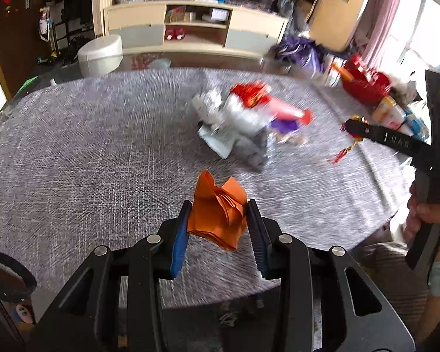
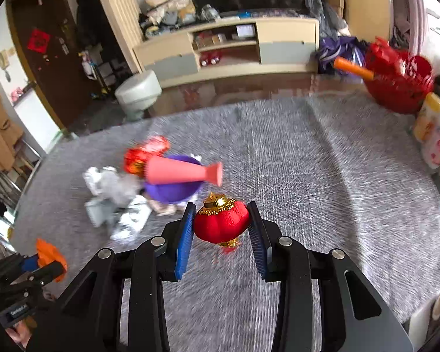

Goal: Collect trash
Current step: 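Lower both tools to the bin and open them to drop paper and lantern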

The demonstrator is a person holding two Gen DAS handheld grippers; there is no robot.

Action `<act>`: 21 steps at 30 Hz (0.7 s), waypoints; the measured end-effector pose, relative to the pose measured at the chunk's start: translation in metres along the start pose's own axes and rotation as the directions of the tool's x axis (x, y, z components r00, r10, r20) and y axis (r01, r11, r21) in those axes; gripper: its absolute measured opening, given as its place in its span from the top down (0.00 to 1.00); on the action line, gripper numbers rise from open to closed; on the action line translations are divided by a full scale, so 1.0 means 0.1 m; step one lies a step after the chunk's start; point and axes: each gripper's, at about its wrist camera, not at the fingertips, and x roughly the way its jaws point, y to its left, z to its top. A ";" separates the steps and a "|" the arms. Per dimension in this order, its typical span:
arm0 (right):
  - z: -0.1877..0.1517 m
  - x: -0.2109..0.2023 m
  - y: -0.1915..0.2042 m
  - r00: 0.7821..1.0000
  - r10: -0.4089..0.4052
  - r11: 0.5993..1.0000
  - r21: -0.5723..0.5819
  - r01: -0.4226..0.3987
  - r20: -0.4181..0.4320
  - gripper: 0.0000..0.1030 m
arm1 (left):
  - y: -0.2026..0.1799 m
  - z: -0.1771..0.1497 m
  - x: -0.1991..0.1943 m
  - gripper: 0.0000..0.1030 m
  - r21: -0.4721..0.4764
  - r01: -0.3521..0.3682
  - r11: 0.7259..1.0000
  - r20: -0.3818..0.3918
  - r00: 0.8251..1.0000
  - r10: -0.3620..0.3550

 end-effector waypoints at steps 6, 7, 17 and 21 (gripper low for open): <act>-0.14 -0.49 0.18 0.998 0.044 0.999 -0.033 -0.043 0.038 0.64 | -0.20 -0.10 -0.43 0.65 0.033 -0.028 0.999 0.052 0.998 0.027; -0.18 -0.57 0.20 0.998 0.050 0.998 -0.036 -0.048 0.043 0.64 | -0.23 -0.13 -0.51 0.65 0.038 -0.031 0.999 0.058 0.998 0.029; -0.61 -1.10 0.29 0.996 0.071 0.996 -0.061 -0.068 0.061 0.64 | -0.52 -0.54 -0.90 0.65 0.094 -0.047 0.994 0.075 0.996 0.040; -0.87 -1.15 0.31 0.996 0.077 0.995 -0.069 -0.074 0.034 0.64 | -0.61 -0.78 -0.89 0.65 0.106 -0.024 0.994 0.043 0.999 0.019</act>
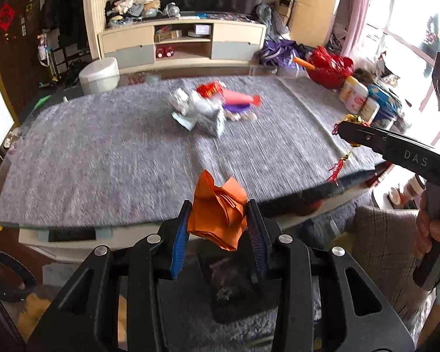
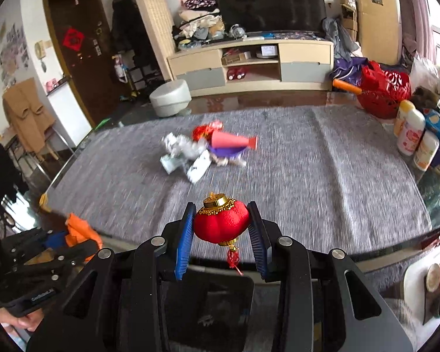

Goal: Collect trash
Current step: 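Lower both tools to the bin and open them to drop paper and lantern, then move both open tools back toward the remaining trash pile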

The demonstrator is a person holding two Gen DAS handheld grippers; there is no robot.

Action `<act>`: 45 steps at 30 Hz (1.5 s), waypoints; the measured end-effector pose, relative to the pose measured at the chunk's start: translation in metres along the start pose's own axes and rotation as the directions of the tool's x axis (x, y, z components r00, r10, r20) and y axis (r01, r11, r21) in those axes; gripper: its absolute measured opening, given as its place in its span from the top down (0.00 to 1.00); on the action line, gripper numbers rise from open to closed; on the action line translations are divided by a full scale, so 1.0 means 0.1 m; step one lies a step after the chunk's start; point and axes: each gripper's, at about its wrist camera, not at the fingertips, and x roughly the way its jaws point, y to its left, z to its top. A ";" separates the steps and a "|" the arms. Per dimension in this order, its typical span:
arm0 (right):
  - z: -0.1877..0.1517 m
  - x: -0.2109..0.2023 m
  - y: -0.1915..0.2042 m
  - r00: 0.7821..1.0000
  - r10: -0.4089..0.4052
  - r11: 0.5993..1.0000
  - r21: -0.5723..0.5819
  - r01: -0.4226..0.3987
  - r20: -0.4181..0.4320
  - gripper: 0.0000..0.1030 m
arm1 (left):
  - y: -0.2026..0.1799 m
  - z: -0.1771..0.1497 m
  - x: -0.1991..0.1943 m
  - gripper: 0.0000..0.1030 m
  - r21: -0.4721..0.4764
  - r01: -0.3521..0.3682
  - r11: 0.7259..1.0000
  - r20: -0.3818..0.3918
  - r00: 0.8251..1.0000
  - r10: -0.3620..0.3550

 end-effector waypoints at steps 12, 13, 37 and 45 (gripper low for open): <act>-0.73 0.27 0.06 0.990 -0.005 1.000 -0.006 0.004 -0.138 0.64 | -0.11 -0.68 0.34 0.65 -0.016 0.043 0.999 -0.138 0.989 -0.044; -0.80 0.32 0.06 0.988 -0.006 1.000 -0.005 0.005 -0.155 0.64 | -0.11 -0.72 0.38 0.65 -0.019 0.043 0.999 -0.149 0.988 -0.045; -1.36 0.99 0.03 0.933 0.040 0.998 0.050 -0.024 -0.358 0.58 | -0.14 -1.19 1.08 0.55 -0.040 0.112 0.993 -0.319 0.940 -0.119; -1.27 0.97 -0.03 0.941 -0.001 0.998 0.053 0.020 -0.337 0.27 | -0.04 -1.13 1.04 0.26 -0.055 0.073 0.996 -0.306 0.948 -0.087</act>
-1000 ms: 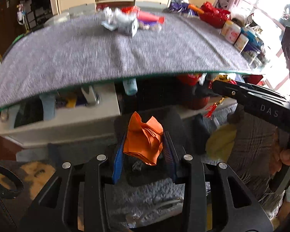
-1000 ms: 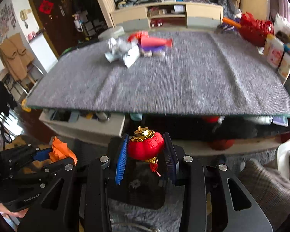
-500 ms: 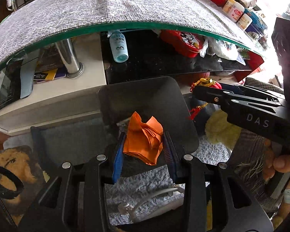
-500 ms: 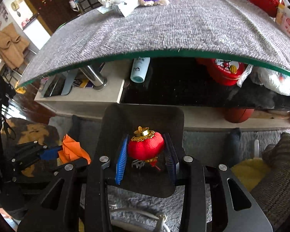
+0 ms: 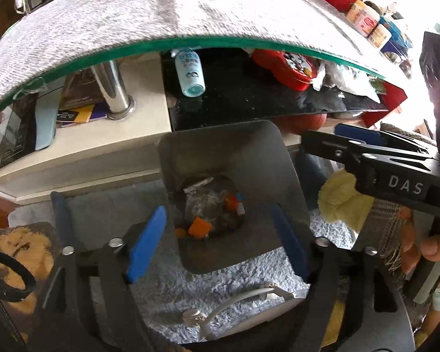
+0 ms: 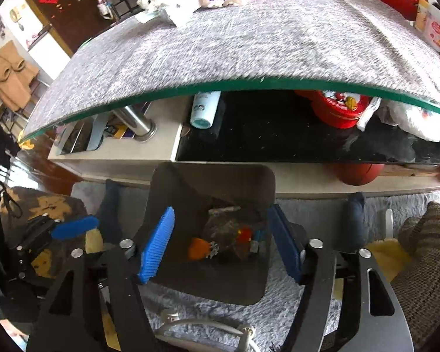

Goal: Collect trash
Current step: 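Move both open tools back toward the remaining trash pile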

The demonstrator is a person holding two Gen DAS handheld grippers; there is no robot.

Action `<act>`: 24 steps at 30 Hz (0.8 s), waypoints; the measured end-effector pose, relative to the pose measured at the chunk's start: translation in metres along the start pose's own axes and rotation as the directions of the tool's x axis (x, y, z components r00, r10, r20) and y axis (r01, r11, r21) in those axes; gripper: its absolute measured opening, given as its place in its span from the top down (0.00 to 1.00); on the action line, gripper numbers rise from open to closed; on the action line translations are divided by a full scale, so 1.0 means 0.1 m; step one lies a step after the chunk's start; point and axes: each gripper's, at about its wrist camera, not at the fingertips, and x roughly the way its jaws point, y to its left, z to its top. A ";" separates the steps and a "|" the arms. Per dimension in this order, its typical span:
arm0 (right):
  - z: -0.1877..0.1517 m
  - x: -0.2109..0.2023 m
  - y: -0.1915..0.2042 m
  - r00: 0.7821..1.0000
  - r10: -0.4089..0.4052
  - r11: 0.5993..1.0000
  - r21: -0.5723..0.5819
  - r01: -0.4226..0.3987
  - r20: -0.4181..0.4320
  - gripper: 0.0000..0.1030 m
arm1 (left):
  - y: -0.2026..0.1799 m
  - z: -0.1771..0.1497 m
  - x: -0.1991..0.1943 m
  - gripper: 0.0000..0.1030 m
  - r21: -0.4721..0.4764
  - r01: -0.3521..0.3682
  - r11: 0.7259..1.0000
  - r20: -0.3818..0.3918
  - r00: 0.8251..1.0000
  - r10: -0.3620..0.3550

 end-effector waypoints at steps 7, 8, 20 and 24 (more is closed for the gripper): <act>0.20 -0.19 -0.05 0.998 -0.043 0.999 0.005 0.042 0.050 0.13 | 0.04 0.14 -0.27 0.10 -0.004 -0.042 0.999 0.060 0.997 0.042; 0.23 -0.22 -0.05 0.998 -0.042 0.999 0.008 0.042 0.056 0.13 | 0.04 0.17 -0.32 0.09 -0.007 -0.045 0.999 0.070 0.996 0.045; 0.79 -0.58 -0.13 0.986 -0.054 0.998 0.023 0.051 0.159 0.13 | 0.27 0.70 -0.81 0.08 -0.057 -0.082 0.995 0.176 0.980 0.091; 1.03 -0.62 -0.14 0.981 -0.050 0.999 0.026 0.046 0.187 0.13 | 0.40 0.90 -0.91 0.08 -0.085 -0.085 0.993 0.199 0.975 0.101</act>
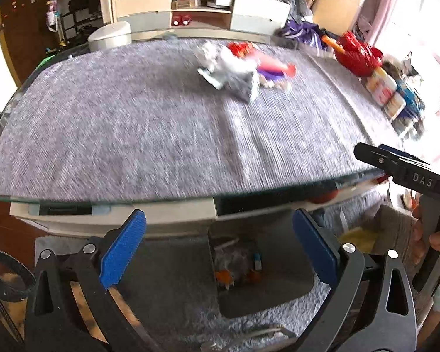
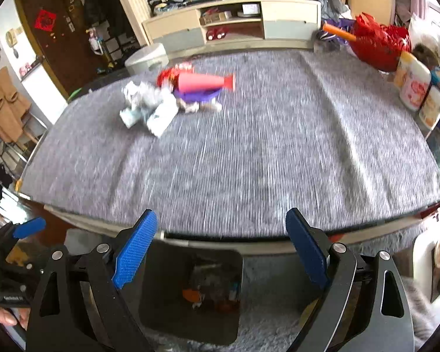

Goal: Collect trash
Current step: 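Move both open tools back toward the remaining trash pile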

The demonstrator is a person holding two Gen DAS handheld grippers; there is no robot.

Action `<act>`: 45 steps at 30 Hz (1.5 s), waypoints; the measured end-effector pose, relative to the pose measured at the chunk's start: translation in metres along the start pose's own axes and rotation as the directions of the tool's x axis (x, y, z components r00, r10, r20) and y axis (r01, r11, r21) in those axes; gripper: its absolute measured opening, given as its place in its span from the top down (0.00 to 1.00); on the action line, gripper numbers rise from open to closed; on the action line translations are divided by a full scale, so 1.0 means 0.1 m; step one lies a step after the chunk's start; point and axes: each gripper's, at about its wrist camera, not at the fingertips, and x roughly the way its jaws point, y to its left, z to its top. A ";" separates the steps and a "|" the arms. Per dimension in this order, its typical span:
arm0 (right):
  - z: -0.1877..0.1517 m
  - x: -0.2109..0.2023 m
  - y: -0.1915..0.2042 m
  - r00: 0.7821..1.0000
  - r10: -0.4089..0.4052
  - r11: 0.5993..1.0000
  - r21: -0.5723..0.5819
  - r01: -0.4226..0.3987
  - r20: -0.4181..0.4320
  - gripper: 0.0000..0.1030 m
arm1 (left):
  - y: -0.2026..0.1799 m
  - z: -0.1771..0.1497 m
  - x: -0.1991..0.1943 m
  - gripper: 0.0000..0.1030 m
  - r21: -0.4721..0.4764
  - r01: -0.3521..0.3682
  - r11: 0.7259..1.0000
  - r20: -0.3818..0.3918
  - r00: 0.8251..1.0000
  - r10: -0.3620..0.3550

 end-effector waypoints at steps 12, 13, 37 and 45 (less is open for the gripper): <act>0.55 0.38 -0.02 1.000 0.020 1.000 0.013 -0.020 0.006 0.13 | 0.14 0.83 0.17 0.09 0.004 -0.040 0.999 0.055 0.998 0.040; 0.60 0.43 -0.01 1.000 0.024 1.000 0.009 -0.024 0.010 0.13 | 0.15 0.88 0.19 0.10 0.006 -0.043 0.999 0.058 0.997 0.043; 0.98 1.18 0.09 0.999 0.046 0.996 -0.081 -0.048 -0.030 0.53 | 0.23 1.72 0.98 0.54 0.027 0.008 1.000 0.039 0.999 -0.009; 1.02 1.29 0.12 0.996 0.069 0.993 -0.095 -0.074 -0.053 0.61 | 0.20 1.87 1.16 0.65 0.035 0.017 0.999 0.040 0.999 -0.018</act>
